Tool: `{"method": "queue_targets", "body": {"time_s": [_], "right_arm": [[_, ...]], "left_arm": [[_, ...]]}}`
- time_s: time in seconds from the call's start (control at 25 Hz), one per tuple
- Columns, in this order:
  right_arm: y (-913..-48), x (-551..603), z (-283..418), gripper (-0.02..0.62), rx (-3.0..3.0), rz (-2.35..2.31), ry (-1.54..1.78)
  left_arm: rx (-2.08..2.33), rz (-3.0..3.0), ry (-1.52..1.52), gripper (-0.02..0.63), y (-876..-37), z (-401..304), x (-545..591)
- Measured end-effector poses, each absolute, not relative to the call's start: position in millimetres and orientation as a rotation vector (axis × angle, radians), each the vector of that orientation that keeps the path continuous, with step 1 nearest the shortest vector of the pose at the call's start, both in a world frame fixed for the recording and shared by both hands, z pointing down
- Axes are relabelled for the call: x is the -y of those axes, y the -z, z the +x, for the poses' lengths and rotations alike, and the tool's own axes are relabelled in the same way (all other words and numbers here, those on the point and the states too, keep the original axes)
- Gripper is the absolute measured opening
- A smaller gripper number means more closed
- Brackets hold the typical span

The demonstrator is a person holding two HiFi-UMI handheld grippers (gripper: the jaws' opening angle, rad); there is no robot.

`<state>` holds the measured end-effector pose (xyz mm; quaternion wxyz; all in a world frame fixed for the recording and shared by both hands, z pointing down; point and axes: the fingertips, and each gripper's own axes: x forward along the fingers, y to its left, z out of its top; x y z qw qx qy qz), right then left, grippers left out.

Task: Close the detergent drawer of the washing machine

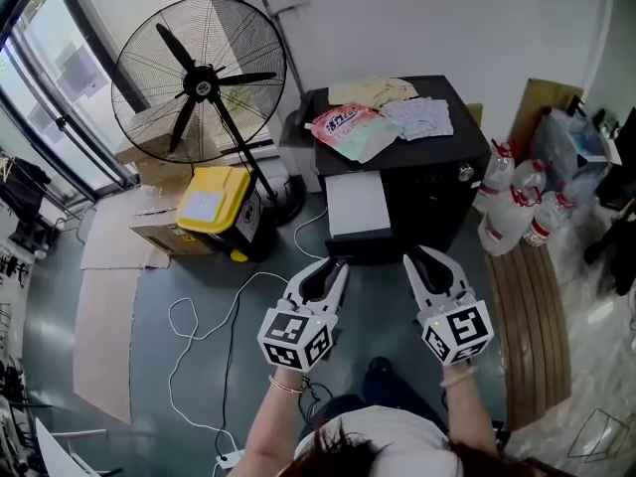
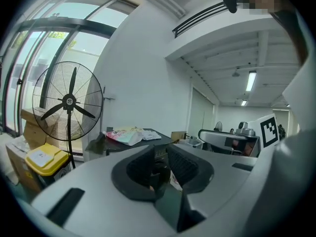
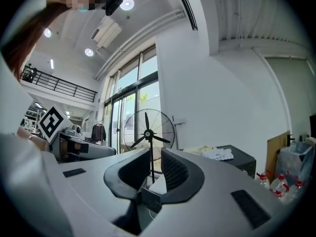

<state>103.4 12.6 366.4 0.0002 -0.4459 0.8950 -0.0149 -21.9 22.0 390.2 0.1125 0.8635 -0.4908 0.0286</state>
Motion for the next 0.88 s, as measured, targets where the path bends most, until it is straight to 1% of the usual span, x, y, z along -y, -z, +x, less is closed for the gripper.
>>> {"method": "queue_targets", "body": {"time_s": [0.32, 0.88], "right_arm": [[-398.5, 23.9, 113.4, 0.097, -2.863, -1.422, 0.116], [-475.8, 68.7, 103.3, 0.114, -2.95, -1.492, 0.225]], "left_arm": [[1.446, 2.496, -0.13, 0.121, -417.4, -25.0, 9.4], [1.436, 2.427, -0.244, 0.167, -495.6, -51.2, 55.2]]}}
